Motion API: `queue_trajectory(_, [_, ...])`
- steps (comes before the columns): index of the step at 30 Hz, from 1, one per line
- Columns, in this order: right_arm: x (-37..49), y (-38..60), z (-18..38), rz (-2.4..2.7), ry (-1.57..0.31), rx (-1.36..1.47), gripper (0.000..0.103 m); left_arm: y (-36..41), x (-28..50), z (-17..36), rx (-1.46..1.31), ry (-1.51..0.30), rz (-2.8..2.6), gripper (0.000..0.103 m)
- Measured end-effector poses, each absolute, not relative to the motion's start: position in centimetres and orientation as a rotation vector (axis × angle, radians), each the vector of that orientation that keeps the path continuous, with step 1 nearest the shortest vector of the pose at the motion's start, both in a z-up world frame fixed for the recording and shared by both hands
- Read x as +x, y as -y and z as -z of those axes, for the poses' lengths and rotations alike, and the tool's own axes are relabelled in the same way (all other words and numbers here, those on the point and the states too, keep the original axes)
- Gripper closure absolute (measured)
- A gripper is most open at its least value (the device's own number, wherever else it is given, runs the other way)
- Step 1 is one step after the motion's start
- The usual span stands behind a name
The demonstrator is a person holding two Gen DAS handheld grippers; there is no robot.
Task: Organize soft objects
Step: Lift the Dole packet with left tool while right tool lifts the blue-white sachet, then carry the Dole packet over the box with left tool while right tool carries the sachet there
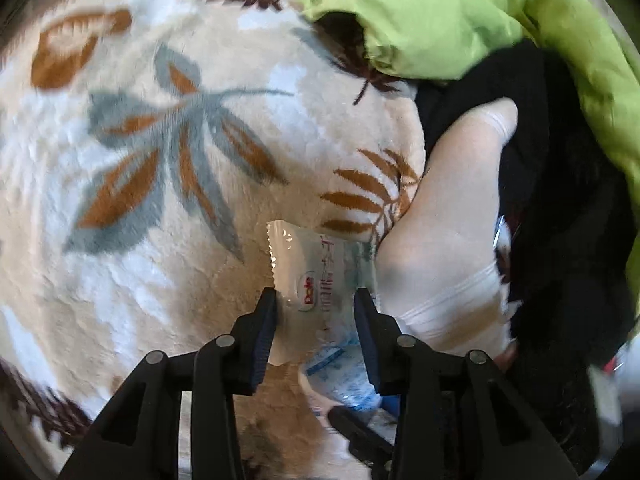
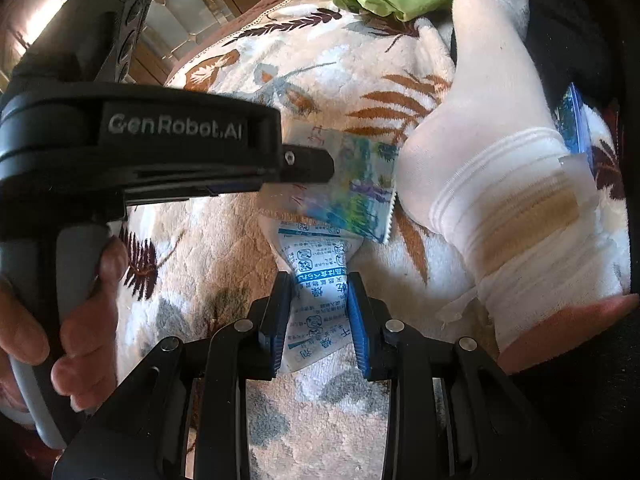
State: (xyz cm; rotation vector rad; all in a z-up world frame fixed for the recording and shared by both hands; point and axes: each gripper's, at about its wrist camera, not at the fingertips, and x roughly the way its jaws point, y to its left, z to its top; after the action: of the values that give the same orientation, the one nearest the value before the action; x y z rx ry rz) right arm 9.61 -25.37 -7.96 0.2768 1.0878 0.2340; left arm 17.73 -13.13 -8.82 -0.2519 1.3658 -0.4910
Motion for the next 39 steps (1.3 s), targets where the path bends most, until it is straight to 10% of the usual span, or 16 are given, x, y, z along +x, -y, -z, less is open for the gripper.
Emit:
queue_trajectory(9, [9.8, 25.4, 8.2, -0.237, -1.092, 0.283, 0.076, 13.7, 17.6, 10.0, -0.396, -1.386, 0.632, 0.045])
queue_trajectory(15, [10.0, 25.7, 8.3, -0.239, -1.094, 0.291, 0.076, 15.3, 18.3, 10.0, -0.302, -1.399, 0.535, 0.052])
queue_trajectory(17, [10.0, 25.7, 8.3, -0.24, -1.095, 0.294, 0.076, 14.8, 18.3, 10.1, -0.258, -1.398, 0.502, 0.077])
queue_trajectory(39, [6.8, 23.1, 5.4, -0.265, -1.029, 0.194, 0.08, 6.5, 11.5, 4.2, -0.129, -1.205, 0.349, 0.087])
